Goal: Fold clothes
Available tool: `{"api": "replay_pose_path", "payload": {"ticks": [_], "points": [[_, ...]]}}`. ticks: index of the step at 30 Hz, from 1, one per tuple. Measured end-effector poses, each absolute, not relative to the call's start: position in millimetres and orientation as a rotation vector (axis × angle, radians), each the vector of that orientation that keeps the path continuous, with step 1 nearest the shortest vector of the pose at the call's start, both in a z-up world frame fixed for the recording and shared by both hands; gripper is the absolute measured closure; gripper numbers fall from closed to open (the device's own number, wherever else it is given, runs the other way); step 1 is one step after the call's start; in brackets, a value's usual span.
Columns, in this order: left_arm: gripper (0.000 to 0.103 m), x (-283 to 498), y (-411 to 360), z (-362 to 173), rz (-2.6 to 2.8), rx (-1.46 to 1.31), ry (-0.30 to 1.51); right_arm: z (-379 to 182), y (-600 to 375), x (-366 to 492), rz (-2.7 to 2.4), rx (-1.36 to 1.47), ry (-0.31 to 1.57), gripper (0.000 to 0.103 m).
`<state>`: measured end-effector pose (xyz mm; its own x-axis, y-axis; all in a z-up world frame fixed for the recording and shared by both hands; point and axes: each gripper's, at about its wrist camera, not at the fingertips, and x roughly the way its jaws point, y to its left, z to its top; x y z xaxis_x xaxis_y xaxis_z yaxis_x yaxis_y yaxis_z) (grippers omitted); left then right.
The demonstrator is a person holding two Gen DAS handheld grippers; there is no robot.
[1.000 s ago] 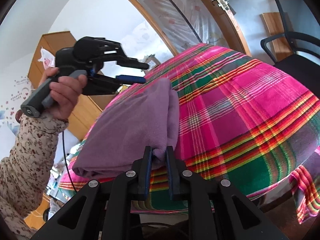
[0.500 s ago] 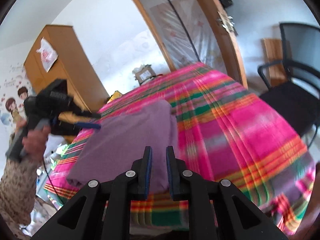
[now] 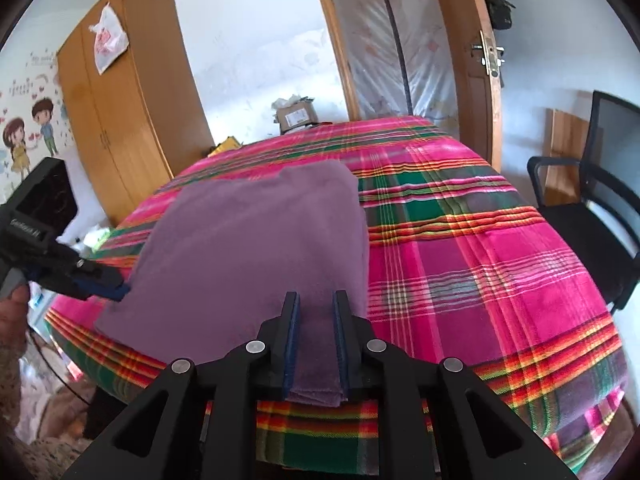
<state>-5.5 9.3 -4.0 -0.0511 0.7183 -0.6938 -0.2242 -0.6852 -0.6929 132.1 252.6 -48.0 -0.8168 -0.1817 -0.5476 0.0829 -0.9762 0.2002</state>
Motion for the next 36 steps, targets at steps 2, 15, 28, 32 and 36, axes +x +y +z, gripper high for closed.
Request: {"api": "replay_pose_path", "payload": {"ticks": [2,15,28,32,36], "points": [[0.078,0.4,7.4,-8.9,1.810,-1.569,-0.528,-46.9,250.1,132.9,-2.868,0.895,-0.220,0.086],[0.078,9.9,6.0,-13.7,1.795,-1.557,-0.511,-37.4,214.0,125.0,-2.837,0.915,-0.061,0.081],[0.078,-55.1,6.8,36.6,1.946,-1.350,-0.597,-21.7,157.7,116.2,-2.702,0.809,0.052,0.080],[0.078,-80.8,19.6,29.6,1.970,-1.375,-0.584,-28.3,126.8,111.2,-2.637,0.794,0.165,0.080],[0.078,-99.9,11.6,11.8,1.957,-1.427,-0.617,-34.3,116.5,106.6,-2.653,0.793,0.166,0.078]]}}
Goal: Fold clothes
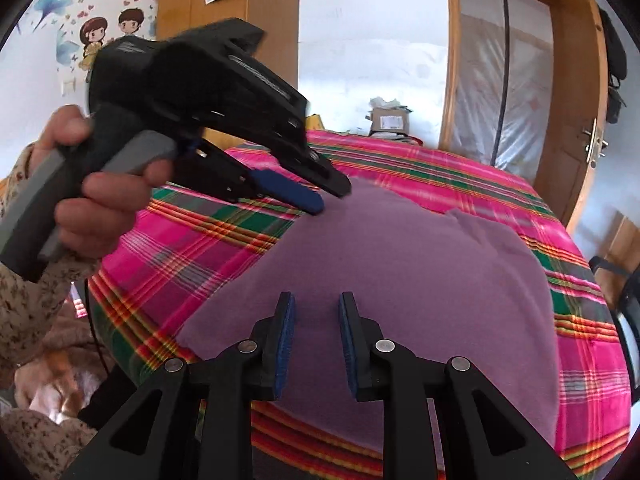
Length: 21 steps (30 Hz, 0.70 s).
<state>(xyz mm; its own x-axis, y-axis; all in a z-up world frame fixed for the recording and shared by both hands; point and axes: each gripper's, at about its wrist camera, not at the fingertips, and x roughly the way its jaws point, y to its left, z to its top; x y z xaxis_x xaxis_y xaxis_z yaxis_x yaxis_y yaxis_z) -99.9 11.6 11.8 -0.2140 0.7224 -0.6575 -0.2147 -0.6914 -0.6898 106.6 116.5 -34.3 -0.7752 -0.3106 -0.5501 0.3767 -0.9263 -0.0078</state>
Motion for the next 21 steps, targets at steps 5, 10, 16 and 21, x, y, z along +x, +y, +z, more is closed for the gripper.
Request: {"api": "replay_pose_path", "payload": {"ticks": [5,10,16,21], "points": [[0.078,-114.9,8.6,-5.6,1.918,-1.461,-0.693,-39.1,111.0,106.0,-2.651,0.793,0.163,0.072],[0.078,-119.4,4.8,-14.1,1.893,-1.481,-0.734,-39.6,108.6,107.0,-2.646,0.795,0.152,0.068],[0.078,-116.0,-5.6,-13.1,1.953,-1.481,-0.753,-23.2,132.3,109.3,-2.676,0.779,0.090,0.068],[0.077,-98.0,-16.5,-5.7,2.008,-1.466,-0.735,-12.9,180.3,110.7,-2.807,0.783,-0.021,0.068]]}}
